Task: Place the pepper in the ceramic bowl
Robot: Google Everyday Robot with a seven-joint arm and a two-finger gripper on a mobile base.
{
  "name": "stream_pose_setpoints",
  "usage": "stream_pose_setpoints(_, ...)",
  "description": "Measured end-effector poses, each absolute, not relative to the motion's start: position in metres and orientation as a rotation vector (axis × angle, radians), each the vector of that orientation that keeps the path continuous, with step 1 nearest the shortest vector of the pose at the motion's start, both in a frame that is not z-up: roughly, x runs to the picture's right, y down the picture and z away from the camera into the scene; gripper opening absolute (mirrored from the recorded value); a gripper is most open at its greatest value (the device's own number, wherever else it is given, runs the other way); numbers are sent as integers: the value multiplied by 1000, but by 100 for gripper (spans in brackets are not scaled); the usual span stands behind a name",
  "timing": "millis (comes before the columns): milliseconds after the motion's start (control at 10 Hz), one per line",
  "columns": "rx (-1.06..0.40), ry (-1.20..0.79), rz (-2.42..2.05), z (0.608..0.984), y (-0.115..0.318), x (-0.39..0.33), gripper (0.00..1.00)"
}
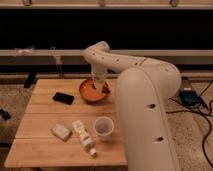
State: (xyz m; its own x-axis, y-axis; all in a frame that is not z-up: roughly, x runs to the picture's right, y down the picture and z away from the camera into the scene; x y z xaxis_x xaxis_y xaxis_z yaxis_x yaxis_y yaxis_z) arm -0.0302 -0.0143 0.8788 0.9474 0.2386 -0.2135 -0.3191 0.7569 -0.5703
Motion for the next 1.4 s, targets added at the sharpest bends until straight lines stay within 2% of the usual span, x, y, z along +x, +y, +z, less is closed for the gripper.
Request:
stream_pose_setpoints(600,-652,89,278,897,-10,-56,72)
stream_pose_setpoints(1400,-650,91,278,897,-10,-54,74)
